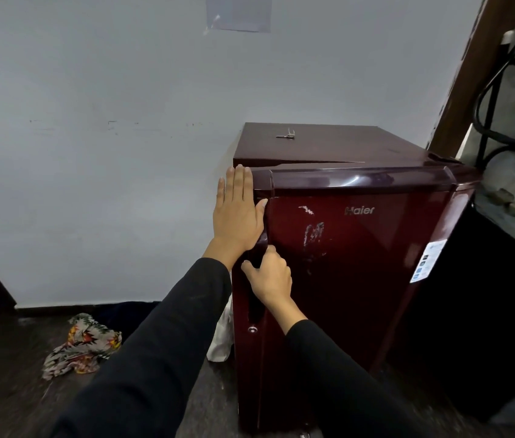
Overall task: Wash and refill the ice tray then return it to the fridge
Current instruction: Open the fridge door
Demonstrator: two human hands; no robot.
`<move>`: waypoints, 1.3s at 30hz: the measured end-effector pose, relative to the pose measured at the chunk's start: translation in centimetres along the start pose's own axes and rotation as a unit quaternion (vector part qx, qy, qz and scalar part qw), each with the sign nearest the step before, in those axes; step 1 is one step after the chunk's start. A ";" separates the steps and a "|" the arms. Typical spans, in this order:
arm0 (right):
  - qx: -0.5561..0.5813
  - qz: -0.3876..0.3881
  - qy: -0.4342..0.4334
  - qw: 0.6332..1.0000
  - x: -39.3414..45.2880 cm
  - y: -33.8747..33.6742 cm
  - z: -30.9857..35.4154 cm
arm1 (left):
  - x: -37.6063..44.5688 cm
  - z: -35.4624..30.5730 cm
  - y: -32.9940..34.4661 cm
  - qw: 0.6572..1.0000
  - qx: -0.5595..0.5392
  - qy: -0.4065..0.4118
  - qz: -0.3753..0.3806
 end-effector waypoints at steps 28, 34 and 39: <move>0.203 -0.161 -0.063 0.964 -19.0 -11.0 -10.0 | -18.3 -11.9 -13.7 0.995 -0.024 -0.022 -0.091; 0.222 -0.238 -0.082 0.942 -22.6 -15.8 -12.1 | -22.4 -15.8 -16.7 0.988 -0.114 0.005 -0.101; 0.211 -0.289 -0.104 0.928 -24.4 -19.2 -13.9 | -26.4 -17.6 -18.2 0.957 -0.258 0.013 -0.136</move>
Point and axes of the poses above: each hand's wrist, its own x-axis towards the middle knuckle, its own y-axis out of the palm, z = x × y, the point moved 10 cm from there along x, towards the middle knuckle, and after that the axes turned 9 degrees about x, right-handed, at the moved point
